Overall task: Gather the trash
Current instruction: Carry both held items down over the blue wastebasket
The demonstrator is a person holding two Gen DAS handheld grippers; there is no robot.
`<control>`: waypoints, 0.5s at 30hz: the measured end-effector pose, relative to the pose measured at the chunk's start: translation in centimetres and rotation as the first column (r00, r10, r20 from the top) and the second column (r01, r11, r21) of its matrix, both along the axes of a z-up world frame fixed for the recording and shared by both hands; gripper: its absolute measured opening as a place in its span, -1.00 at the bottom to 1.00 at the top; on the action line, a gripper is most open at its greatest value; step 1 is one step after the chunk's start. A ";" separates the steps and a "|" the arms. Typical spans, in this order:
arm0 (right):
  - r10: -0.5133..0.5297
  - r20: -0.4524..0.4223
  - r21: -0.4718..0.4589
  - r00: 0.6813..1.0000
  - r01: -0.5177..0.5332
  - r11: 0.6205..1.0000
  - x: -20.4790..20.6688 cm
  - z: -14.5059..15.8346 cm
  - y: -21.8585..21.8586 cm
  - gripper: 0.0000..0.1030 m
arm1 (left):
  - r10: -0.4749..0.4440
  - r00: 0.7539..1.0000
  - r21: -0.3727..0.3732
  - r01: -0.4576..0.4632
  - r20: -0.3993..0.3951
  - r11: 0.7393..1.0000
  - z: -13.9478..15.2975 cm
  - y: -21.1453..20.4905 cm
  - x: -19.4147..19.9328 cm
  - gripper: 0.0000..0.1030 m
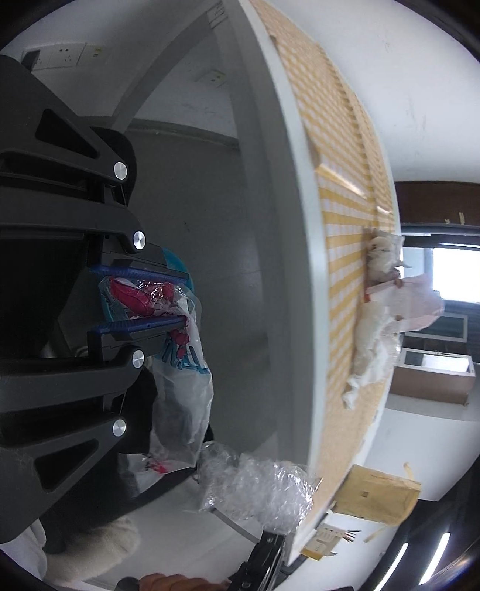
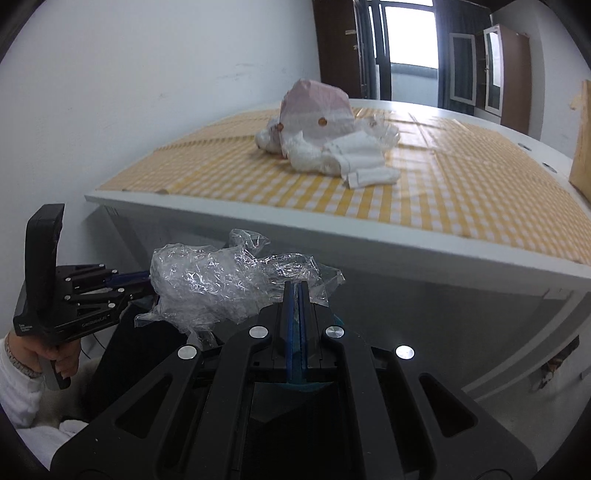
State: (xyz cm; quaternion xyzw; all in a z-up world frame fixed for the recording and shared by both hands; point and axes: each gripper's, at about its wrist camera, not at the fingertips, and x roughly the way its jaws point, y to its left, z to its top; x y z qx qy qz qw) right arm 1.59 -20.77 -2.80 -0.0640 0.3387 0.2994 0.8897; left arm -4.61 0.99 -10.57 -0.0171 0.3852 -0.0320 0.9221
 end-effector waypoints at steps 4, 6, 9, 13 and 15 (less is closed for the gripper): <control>-0.016 -0.035 0.001 0.999 0.016 1.000 0.7 -1.4 0.0 -0.96 | 0.004 0.999 0.046 -0.002 -0.036 0.999 -2.1 0.0 0.7 -0.67; -0.027 -0.052 -0.004 0.998 0.026 1.000 1.2 -2.3 0.0 -0.96 | 0.010 0.998 0.046 -0.007 -0.065 0.999 -3.3 0.4 1.5 -0.67; -0.042 -0.077 -0.026 0.996 0.040 0.999 2.0 -4.3 0.5 -0.96 | 0.029 0.993 0.052 -0.023 -0.112 0.998 -5.2 0.9 3.0 -0.67; -0.060 -0.120 -0.045 0.991 0.055 0.997 3.2 -7.1 1.3 -0.96 | 0.040 0.985 0.071 -0.028 -0.169 0.997 -7.7 1.1 5.1 -0.67; -0.066 -0.147 -0.055 0.987 0.058 0.997 3.8 -8.6 1.8 -0.96 | 0.041 0.980 0.087 -0.025 -0.194 0.996 -8.9 1.0 6.2 -0.67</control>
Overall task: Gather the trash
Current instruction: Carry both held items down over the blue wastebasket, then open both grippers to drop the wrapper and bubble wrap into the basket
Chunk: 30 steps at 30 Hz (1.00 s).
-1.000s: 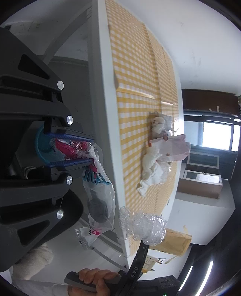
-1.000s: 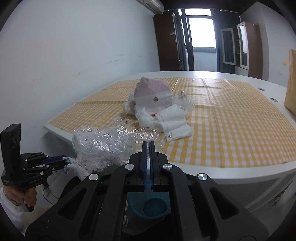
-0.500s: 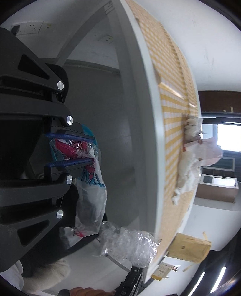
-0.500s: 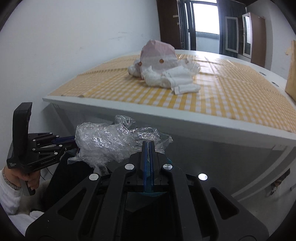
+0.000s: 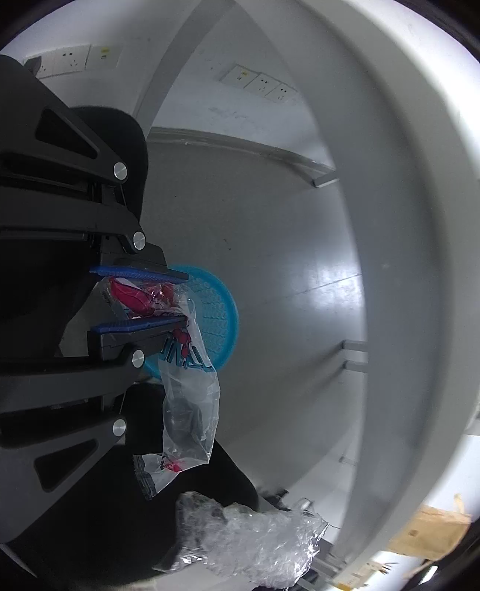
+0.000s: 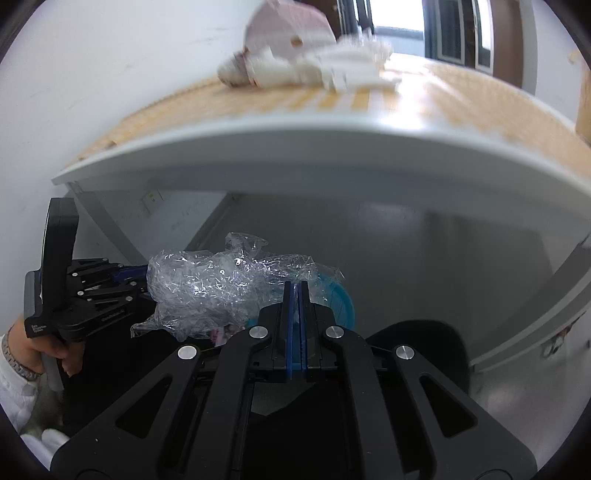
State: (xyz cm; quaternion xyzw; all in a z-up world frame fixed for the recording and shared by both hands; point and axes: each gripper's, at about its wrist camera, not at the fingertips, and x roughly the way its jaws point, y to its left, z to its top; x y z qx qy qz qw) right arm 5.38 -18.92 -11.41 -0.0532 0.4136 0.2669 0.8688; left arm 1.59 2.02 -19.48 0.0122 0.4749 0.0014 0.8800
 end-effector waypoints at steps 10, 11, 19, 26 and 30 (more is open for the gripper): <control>-0.054 -0.120 -0.059 0.991 0.047 0.997 3.5 -7.1 1.8 -0.96 | 0.025 0.995 0.116 -0.013 -0.096 0.993 -4.9 -0.7 5.3 -0.67; -0.063 -0.136 -0.061 0.989 0.055 0.997 3.9 -7.8 1.9 -0.96 | 0.029 0.994 0.115 -0.017 -0.106 0.993 -5.4 -0.6 5.9 -0.67; -0.129 -0.235 -0.089 0.963 0.111 0.990 8.2 -12.9 3.8 -0.96 | 0.136 0.966 0.038 -0.131 -0.218 0.991 -10.0 1.8 10.1 -0.67; -0.150 -0.316 -0.144 0.937 0.109 0.984 11.3 -17.0 5.1 -0.96 | 0.188 0.933 0.039 -0.185 -0.307 0.982 -14.3 2.5 13.2 -0.67; -0.175 -0.353 -0.200 0.919 0.108 0.974 13.2 -19.4 6.0 -0.96 | 0.214 0.904 0.018 -0.223 -0.371 0.975 -16.7 3.1 14.2 -0.66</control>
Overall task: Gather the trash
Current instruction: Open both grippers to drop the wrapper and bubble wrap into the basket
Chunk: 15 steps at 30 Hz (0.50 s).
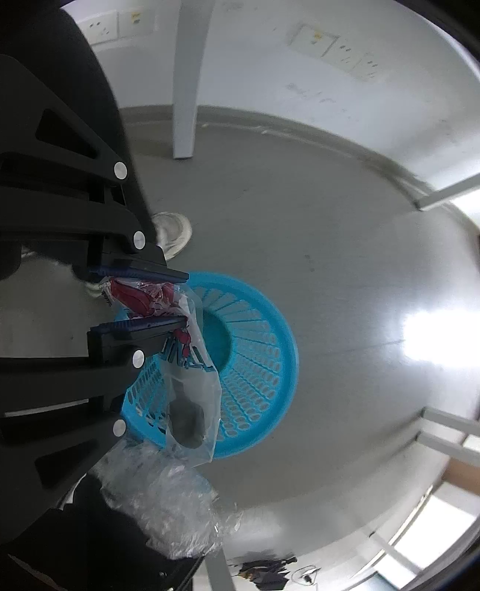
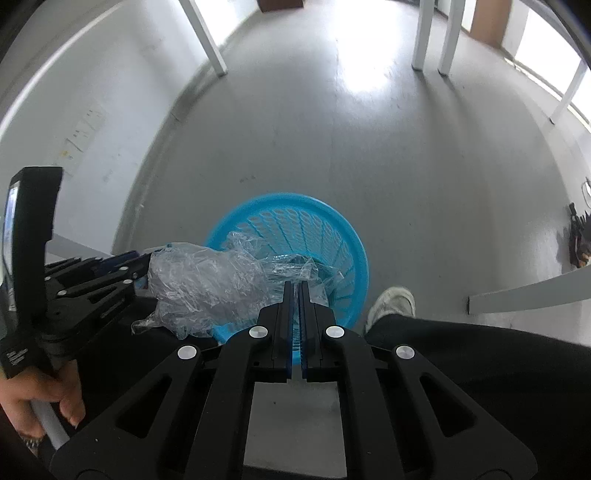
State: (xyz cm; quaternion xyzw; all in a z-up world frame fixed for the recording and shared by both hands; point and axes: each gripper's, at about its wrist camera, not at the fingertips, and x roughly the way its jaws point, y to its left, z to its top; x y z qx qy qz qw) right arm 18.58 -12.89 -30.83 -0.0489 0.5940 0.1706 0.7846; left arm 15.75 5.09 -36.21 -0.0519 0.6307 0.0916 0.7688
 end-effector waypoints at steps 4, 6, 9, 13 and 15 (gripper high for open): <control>-0.009 -0.023 -0.038 1.000 0.008 0.999 1.3 -1.5 0.7 -0.96 | 0.018 0.999 -0.012 -0.019 -0.031 1.000 -1.1 0.3 0.8 -0.65; -0.022 -0.045 -0.050 0.999 0.019 0.999 1.7 -2.5 0.7 -0.96 | 0.022 0.999 -0.003 -0.022 -0.048 1.000 -1.5 0.0 0.7 -0.65; -0.035 -0.067 -0.056 0.997 0.031 0.998 2.4 -4.0 0.8 -0.95 | 0.031 0.997 -0.007 -0.031 -0.077 0.999 -2.1 0.0 1.2 -0.64; -0.054 -0.100 -0.038 0.994 0.051 0.998 3.2 -5.2 0.6 -0.70 | 0.042 0.997 -0.070 -0.047 -0.070 0.996 -2.2 0.3 2.0 0.14; -0.063 -0.119 -0.024 0.991 0.060 0.998 3.4 -5.7 0.4 -0.44 | 0.044 0.997 -0.075 -0.048 -0.057 0.996 -2.2 0.4 2.0 0.24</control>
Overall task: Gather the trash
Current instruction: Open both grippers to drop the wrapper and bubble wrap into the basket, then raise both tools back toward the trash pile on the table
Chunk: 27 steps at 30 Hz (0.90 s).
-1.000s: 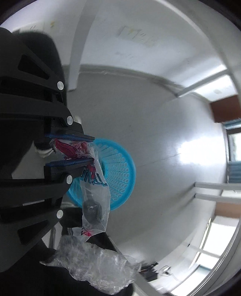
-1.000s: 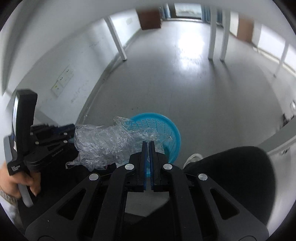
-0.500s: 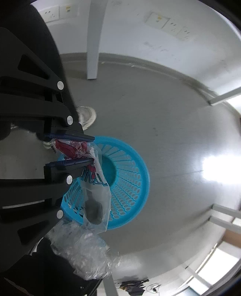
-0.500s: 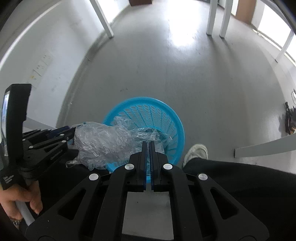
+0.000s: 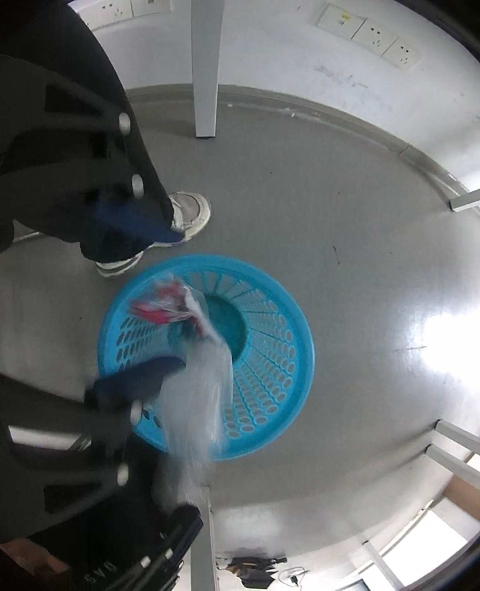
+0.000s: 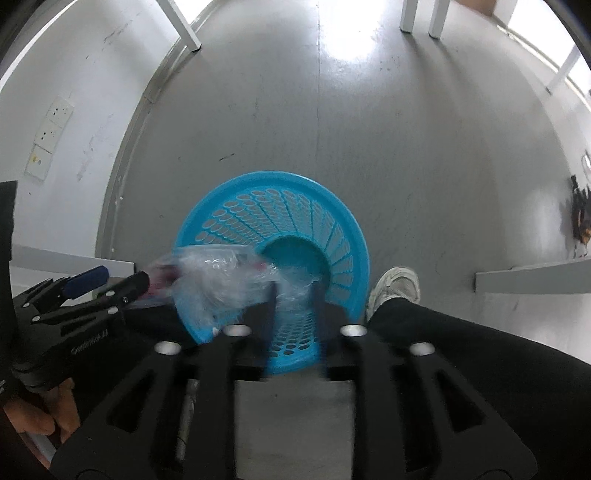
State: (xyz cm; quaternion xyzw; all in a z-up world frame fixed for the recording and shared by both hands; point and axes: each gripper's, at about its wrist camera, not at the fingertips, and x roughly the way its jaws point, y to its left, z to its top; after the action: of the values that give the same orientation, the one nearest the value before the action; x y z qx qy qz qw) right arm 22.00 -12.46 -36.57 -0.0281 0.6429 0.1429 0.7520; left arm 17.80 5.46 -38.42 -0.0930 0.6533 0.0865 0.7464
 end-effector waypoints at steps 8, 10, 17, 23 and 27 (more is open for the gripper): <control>0.056 -0.011 -0.020 0.998 -0.056 0.998 -0.9 0.0 1.4 -0.35 | 0.005 1.000 0.001 -0.005 0.027 1.000 0.5 0.5 -0.6 0.24; 0.073 0.005 -0.014 0.997 -0.073 0.997 -1.4 0.6 1.6 -0.33 | -0.005 0.999 0.001 0.005 0.044 1.000 1.1 0.2 -1.0 0.25; 0.110 0.053 0.014 0.992 -0.111 0.994 -3.7 3.0 1.6 -0.29 | -0.053 0.993 -0.007 0.054 0.102 0.999 3.8 -1.1 -3.8 0.25; 0.165 0.131 0.051 0.978 -0.173 0.984 -6.6 6.6 1.3 -0.10 | -0.060 0.986 -0.028 0.065 0.155 0.998 6.8 -1.1 -6.4 0.25; 0.171 0.172 0.076 0.970 -0.186 0.980 -8.3 8.9 0.1 -0.03 | -0.076 0.974 -0.033 0.085 0.215 0.996 9.9 -1.2 -8.7 0.30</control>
State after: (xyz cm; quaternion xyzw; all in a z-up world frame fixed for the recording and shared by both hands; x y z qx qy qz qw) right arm 13.70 -12.34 -27.64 -0.0632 0.5662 0.2367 0.7870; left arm 9.10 4.28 -28.57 -0.0909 0.5741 0.0319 0.8131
